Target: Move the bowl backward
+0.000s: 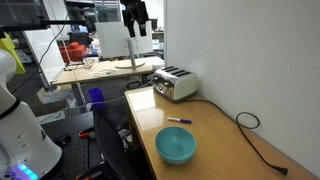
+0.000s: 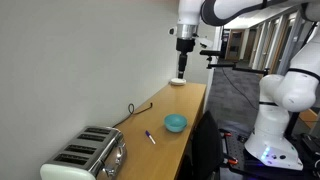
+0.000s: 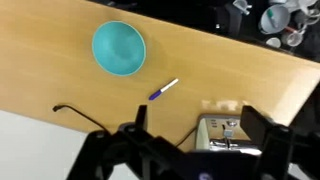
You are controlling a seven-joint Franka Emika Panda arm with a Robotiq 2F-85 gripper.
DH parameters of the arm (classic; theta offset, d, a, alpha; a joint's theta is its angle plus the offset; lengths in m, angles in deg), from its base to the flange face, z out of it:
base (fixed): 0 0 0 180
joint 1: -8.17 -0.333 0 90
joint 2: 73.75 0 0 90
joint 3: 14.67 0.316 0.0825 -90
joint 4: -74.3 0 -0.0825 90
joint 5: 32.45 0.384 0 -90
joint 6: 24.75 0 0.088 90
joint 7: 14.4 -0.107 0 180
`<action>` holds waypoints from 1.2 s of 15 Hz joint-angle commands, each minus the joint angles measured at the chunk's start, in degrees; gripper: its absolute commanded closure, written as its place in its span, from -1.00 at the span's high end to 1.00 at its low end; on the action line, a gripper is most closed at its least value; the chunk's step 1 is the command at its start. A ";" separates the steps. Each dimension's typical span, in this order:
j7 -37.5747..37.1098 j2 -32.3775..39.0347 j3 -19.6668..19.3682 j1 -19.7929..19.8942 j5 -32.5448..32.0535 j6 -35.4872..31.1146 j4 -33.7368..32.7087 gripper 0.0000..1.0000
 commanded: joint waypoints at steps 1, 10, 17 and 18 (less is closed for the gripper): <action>-0.31 0.09 -0.68 -0.84 -0.35 0.14 -0.12 1.00; -0.70 1.43 -1.38 -0.27 -0.28 -1.76 0.38 1.00; -3.28 10.49 -5.07 2.38 -0.21 -14.96 5.90 1.00; -3.45 12.10 -5.76 2.81 0.31 -15.97 7.20 1.00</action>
